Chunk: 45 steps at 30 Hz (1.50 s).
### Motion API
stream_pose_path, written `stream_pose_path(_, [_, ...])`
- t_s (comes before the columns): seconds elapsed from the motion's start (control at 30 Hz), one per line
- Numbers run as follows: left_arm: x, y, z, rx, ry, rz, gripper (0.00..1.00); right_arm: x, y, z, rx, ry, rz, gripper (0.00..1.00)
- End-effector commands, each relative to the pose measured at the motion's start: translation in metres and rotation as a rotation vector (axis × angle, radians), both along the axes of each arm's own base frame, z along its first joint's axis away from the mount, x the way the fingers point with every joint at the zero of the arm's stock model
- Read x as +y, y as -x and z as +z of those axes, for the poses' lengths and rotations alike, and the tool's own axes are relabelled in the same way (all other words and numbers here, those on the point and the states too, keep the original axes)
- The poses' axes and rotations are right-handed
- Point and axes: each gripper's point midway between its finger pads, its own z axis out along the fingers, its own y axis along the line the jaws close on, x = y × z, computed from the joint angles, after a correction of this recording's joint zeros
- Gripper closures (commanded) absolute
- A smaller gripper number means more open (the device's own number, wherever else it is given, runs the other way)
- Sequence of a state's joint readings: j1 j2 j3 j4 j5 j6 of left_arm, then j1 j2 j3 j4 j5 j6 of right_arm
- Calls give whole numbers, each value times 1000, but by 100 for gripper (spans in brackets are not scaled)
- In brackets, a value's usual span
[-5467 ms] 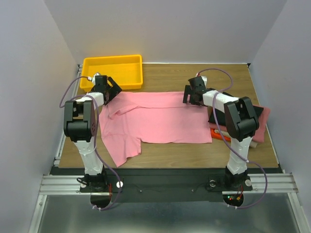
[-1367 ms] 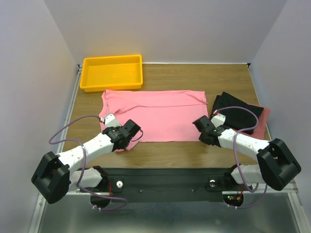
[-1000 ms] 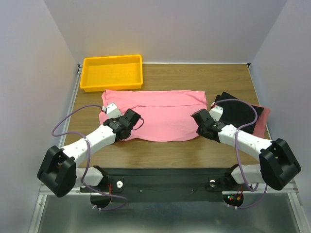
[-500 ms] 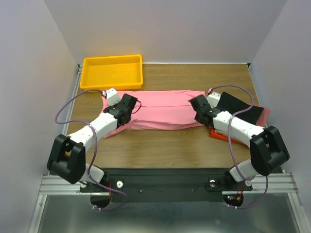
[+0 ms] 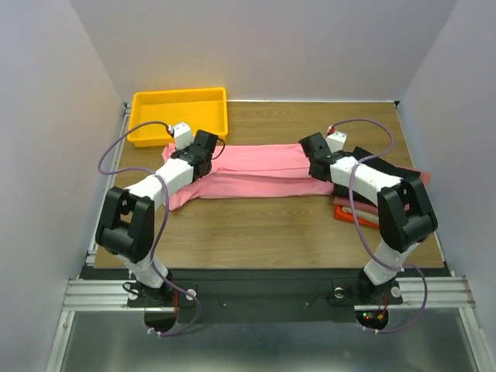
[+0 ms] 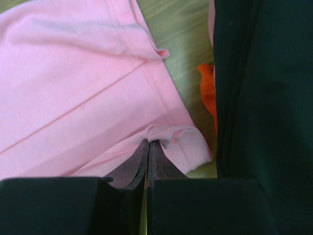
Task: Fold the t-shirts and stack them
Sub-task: Fold the tshirt
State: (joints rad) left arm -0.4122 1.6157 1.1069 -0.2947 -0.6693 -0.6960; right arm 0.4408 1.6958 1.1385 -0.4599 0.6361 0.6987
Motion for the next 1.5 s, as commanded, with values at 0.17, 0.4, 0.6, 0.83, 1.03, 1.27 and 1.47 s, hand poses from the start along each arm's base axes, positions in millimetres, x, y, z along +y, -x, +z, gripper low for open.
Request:
stream_pose_path(0.17, [11,-42,16,-43,-34,3,91,1,-43,-2,-3,17,42,100])
stream_pose_path(0.4, [0,-83,3,-15,-11,-104,55,4,-68,-14,15,12,47,72])
stream_pose_path(0.6, [1,-69,32,-74,36,-94,2,11,-65,8,-20,-39,83,17])
stream_pose_path(0.83, [29,-5,32,-97,76,14,2,25,-32,13,9,-115,212,0])
stream_pose_path(1.03, [63,1,-2,-86,195,31,10,60,-4,-2,58,-226,409,0])
stream_pose_path(1.27, [71,-35,-21,-94,294,-55,29,59,5,-12,74,-217,427,0])
stream_pose_path(1.47, [74,-46,-38,-58,308,-50,42,52,5,-9,61,-192,406,0])
